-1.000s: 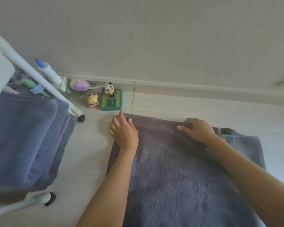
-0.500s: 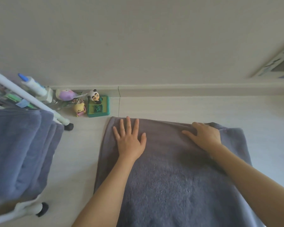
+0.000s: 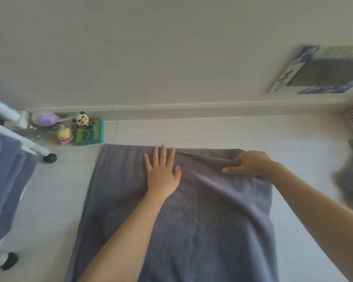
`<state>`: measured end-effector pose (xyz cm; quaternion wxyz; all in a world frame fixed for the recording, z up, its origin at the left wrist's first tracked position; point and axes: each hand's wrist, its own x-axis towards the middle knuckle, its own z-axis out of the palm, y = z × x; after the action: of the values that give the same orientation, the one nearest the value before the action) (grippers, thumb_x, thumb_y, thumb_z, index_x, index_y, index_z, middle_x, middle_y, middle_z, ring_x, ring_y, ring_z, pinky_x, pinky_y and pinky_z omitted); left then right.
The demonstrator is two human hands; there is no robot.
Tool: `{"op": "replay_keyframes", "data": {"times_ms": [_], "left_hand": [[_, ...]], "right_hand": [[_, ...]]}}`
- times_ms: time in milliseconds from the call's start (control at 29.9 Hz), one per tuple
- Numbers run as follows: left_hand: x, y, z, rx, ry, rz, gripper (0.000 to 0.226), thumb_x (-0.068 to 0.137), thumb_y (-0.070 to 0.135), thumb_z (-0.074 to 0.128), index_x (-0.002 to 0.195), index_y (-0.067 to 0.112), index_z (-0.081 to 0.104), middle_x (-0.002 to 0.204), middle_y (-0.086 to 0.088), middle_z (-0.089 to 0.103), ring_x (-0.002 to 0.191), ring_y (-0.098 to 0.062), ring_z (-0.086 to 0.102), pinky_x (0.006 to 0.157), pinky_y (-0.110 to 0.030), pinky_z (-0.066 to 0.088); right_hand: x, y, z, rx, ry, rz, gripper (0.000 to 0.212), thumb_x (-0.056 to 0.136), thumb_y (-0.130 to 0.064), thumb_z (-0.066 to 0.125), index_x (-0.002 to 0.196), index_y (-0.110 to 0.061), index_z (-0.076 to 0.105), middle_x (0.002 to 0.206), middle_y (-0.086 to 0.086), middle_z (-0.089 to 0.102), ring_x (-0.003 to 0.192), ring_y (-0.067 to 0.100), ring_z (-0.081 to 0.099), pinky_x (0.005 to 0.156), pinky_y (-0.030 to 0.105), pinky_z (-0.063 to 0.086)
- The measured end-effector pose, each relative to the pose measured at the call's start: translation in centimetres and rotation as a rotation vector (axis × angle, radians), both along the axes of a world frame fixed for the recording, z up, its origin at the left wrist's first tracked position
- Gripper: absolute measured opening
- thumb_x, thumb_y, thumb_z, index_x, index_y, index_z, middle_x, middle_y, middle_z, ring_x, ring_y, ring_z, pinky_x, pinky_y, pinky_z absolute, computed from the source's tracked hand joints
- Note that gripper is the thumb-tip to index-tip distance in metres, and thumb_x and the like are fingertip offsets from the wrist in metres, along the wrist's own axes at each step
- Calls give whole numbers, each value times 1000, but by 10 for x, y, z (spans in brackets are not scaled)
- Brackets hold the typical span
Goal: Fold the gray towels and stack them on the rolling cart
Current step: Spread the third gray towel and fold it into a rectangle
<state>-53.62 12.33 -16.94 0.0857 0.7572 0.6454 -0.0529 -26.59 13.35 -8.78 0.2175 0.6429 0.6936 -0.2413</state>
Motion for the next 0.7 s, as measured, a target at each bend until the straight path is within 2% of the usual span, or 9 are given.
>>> {"op": "replay_keyframes", "data": {"times_ms": [100,167,201,268,401,468,535,602,702], "left_hand": [[29,0,12,11,52,84,66,97,32,26,150,11,-5,157,-16,-15,144,-31,-18,111,-57,-16],[49,-9,13,34,-26,104,65,94,30,25,150,4,3,156,-21,-10,145,-34,-12,115,-53,-12],[58,-15,11,27,-92,111,66,93,35,21,150,4,10,157,-22,-3,145,-36,-4,117,-52,-7],[70,-24,1,40,-89,97,70,91,50,17,151,13,17,157,-19,10,145,-37,10,116,-55,0],[65,-25,-3,75,-40,97,69,92,58,11,151,22,11,157,-17,10,145,-36,9,115,-54,3],[66,-24,-3,81,-32,104,69,92,59,7,151,22,9,158,-17,7,145,-36,7,115,-53,1],[67,-25,-4,82,-25,140,70,92,59,6,151,22,8,158,-17,6,145,-36,5,115,-54,0],[68,-22,-4,74,-20,189,71,90,60,4,151,23,5,158,-17,4,145,-36,2,115,-54,-3],[73,-17,-6,36,21,262,73,86,60,-2,151,26,-5,158,-17,-6,145,-36,-7,114,-55,-8]], "right_hand": [[34,3,8,-80,-27,12,60,70,-83,43,64,-23,51,68,-8,53,67,11,50,58,25,33],[42,5,8,-123,-41,60,59,71,-81,45,61,-23,46,64,-8,49,61,9,46,56,24,32],[45,5,7,-138,-50,90,58,71,-81,45,63,-24,47,64,-8,49,62,10,46,58,24,33],[56,7,5,-155,-121,176,61,72,-82,42,76,-22,53,70,-9,50,72,14,51,66,27,37],[70,25,12,-184,-298,146,84,70,-85,39,111,-15,60,93,-2,56,98,23,58,78,30,40],[75,41,13,-152,-316,86,83,70,-84,41,111,-14,60,93,-2,56,97,23,56,81,32,39],[75,48,8,-50,-336,65,77,72,-83,43,104,-15,61,85,-3,56,88,20,53,84,33,35],[78,46,-1,59,-293,-38,71,71,-80,48,100,-16,61,82,-3,57,88,20,54,86,33,31],[74,25,-14,256,-130,-182,60,77,-61,62,113,-14,50,112,5,61,112,25,52,96,37,32]]}}
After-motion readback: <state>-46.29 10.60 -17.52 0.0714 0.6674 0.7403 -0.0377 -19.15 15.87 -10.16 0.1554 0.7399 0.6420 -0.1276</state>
